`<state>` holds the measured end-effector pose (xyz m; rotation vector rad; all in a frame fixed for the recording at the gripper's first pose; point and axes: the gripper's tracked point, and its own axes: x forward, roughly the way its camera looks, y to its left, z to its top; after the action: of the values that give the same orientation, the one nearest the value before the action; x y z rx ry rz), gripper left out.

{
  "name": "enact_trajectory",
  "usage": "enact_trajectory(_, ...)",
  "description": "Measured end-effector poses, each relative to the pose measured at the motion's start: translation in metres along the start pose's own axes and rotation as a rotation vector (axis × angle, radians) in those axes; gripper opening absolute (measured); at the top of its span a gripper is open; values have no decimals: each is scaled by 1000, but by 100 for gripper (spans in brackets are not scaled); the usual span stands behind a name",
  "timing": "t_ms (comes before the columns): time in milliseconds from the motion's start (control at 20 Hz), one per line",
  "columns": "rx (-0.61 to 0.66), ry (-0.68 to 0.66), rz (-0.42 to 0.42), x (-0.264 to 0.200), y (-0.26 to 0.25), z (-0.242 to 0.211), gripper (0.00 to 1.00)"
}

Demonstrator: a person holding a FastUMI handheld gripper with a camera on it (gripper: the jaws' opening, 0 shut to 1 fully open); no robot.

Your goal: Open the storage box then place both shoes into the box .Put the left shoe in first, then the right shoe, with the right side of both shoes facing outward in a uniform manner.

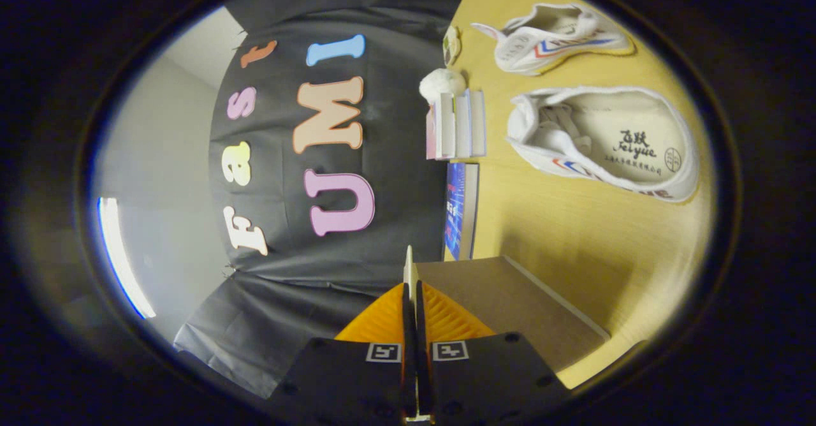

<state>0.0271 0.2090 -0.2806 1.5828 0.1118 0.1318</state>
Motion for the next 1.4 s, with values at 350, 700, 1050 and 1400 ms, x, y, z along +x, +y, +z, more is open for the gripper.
enact_trajectory(350,-107,9,33,0,69,-16,3)
enact_trajectory(700,-152,13,60,8,145,-66,3)
enact_trajectory(1050,-172,70,48,24,170,-160,6)
enact_trajectory(1400,-209,140,51,43,163,-253,6)
